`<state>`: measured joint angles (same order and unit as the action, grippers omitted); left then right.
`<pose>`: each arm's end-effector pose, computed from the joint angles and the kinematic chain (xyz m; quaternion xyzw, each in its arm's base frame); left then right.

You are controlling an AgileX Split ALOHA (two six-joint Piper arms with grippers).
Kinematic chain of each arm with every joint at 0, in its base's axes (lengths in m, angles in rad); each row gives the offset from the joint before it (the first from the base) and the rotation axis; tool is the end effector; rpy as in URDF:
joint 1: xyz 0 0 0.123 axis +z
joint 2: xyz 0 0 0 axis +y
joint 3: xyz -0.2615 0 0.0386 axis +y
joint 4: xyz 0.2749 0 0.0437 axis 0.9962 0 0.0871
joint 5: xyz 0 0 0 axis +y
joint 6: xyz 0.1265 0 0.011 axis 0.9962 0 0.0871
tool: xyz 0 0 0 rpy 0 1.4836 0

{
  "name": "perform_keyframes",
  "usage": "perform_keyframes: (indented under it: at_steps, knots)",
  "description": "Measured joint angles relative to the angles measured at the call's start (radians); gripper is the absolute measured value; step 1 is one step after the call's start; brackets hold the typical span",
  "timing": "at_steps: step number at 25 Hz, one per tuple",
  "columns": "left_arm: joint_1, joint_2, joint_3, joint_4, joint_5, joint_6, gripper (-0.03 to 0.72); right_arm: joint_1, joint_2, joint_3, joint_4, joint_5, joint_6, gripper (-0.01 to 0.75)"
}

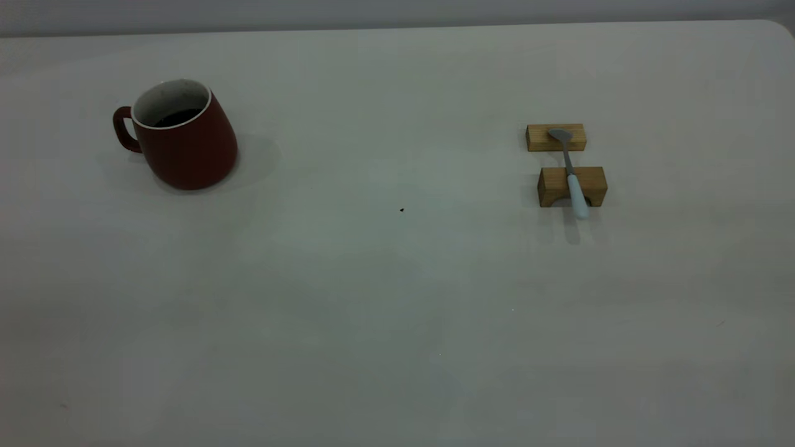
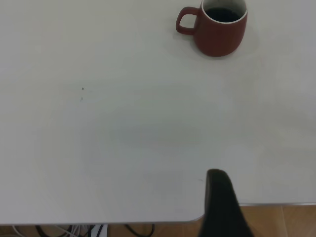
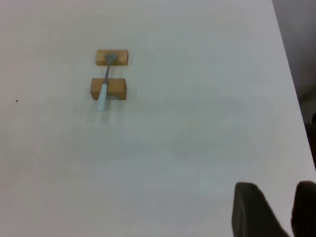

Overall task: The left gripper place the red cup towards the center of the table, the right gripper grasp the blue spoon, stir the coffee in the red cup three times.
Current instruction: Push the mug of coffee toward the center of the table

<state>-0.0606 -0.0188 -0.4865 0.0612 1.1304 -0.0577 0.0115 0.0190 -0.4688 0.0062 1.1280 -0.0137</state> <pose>0.0664 0.0030 0.2631 -0.0011 0.8692 0.0013 0.4945 0.0732 0.0016 0.2546 -0.0113 0.8823 0.0026 0.4705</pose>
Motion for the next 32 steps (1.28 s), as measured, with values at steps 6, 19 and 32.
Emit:
perform_keyframes:
  at_steps: [6,19,32]
  knots:
    - [0.000,0.000,0.000,0.000,0.000,0.000,0.535,0.000,0.000,0.000,0.000,0.000,0.000,0.240]
    - [0.000,0.121,-0.026,0.031,-0.058,-0.001,0.535,0.000,0.000,0.000,0.000,0.000,0.000,0.240]
    - [0.000,0.778,-0.121,0.048,-0.384,0.000,0.535,0.000,0.000,0.000,0.000,0.000,0.000,0.240]
